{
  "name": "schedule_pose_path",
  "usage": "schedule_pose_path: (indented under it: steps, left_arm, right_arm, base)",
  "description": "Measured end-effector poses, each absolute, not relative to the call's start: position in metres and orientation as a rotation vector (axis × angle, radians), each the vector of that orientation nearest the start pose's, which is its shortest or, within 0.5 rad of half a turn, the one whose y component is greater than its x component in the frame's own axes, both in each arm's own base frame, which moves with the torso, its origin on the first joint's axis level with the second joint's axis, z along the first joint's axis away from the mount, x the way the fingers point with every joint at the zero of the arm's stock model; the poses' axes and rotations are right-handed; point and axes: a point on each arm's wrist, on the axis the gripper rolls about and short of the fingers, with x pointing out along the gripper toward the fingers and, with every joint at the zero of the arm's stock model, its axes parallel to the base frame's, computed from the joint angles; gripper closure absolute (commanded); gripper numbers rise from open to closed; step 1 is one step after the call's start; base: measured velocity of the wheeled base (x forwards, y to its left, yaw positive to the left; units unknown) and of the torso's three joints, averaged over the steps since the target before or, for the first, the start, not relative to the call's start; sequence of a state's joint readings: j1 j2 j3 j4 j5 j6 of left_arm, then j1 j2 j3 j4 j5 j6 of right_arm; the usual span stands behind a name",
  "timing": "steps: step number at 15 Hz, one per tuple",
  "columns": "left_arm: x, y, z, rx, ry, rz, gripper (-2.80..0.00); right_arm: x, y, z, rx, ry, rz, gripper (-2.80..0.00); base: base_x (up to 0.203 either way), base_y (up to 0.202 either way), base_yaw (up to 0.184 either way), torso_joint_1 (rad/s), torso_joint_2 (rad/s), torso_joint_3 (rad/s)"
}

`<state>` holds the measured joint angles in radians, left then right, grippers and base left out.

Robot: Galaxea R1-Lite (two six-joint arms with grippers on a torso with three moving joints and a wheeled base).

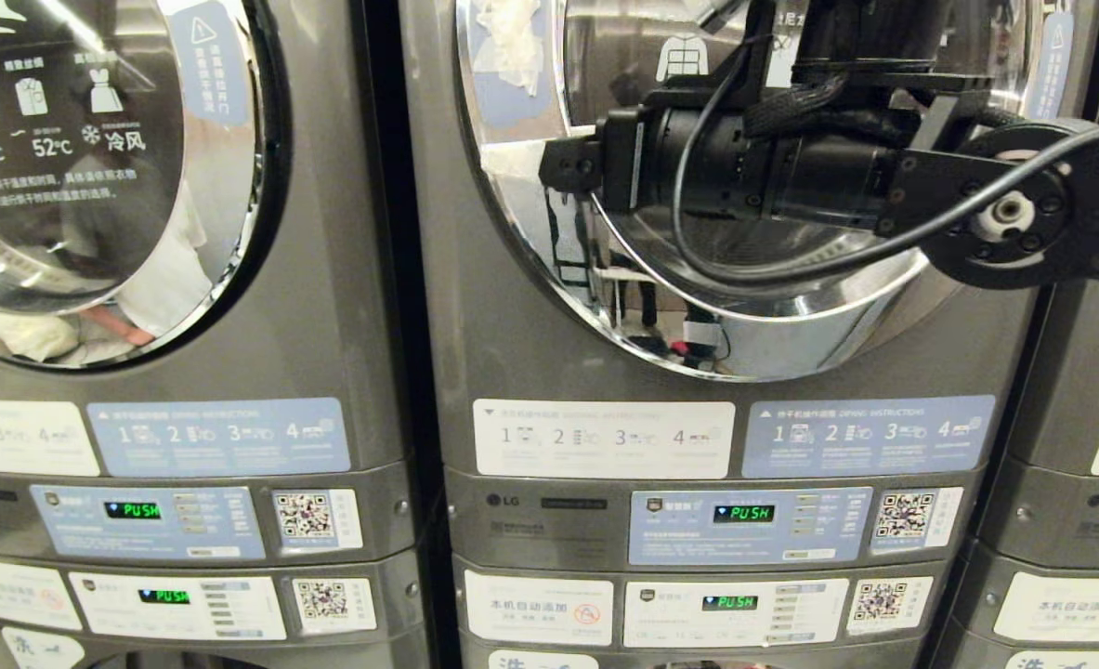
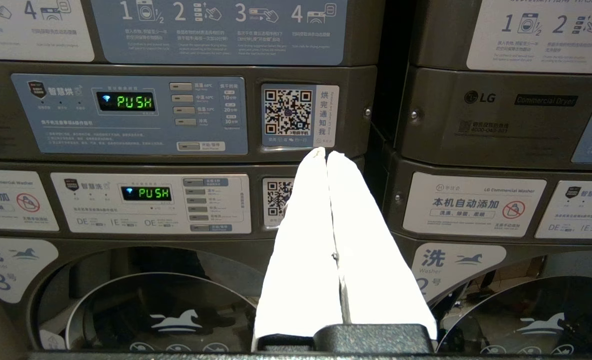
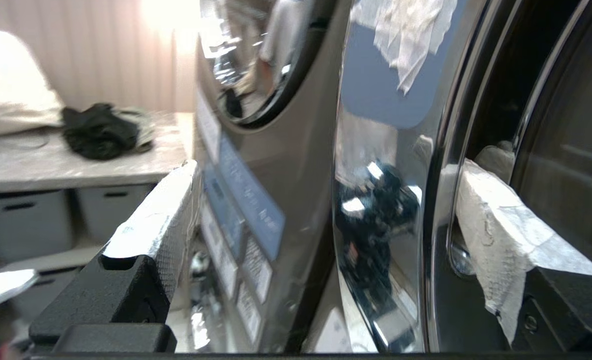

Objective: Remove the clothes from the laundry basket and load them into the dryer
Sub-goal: Open the dryer

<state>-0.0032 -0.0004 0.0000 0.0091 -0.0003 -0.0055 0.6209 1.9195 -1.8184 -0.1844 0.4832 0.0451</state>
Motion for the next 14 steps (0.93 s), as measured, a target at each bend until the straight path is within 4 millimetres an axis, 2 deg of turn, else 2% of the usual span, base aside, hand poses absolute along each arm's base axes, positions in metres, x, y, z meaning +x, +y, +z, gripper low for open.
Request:
schedule_pose_path:
  steps: [4, 14]
  left_arm:
    - [-0.023, 0.0, 0.075, -0.006, 0.009, -0.003, 0.0]
    - [-0.023, 0.0, 0.075, -0.005, 0.009, -0.003, 0.0]
  right_arm:
    - [0.278, 0.213, 0.343, 0.035, -0.012, 1.169, -2.8]
    - [0.194, 0.156, 0.349, 0.028, -0.014, 1.321, -2.8]
  base:
    - [0.0, 0.0, 0.0, 0.0, 0.0, 0.0]
    - [0.0, 0.0, 0.0, 0.0, 0.0, 0.0]
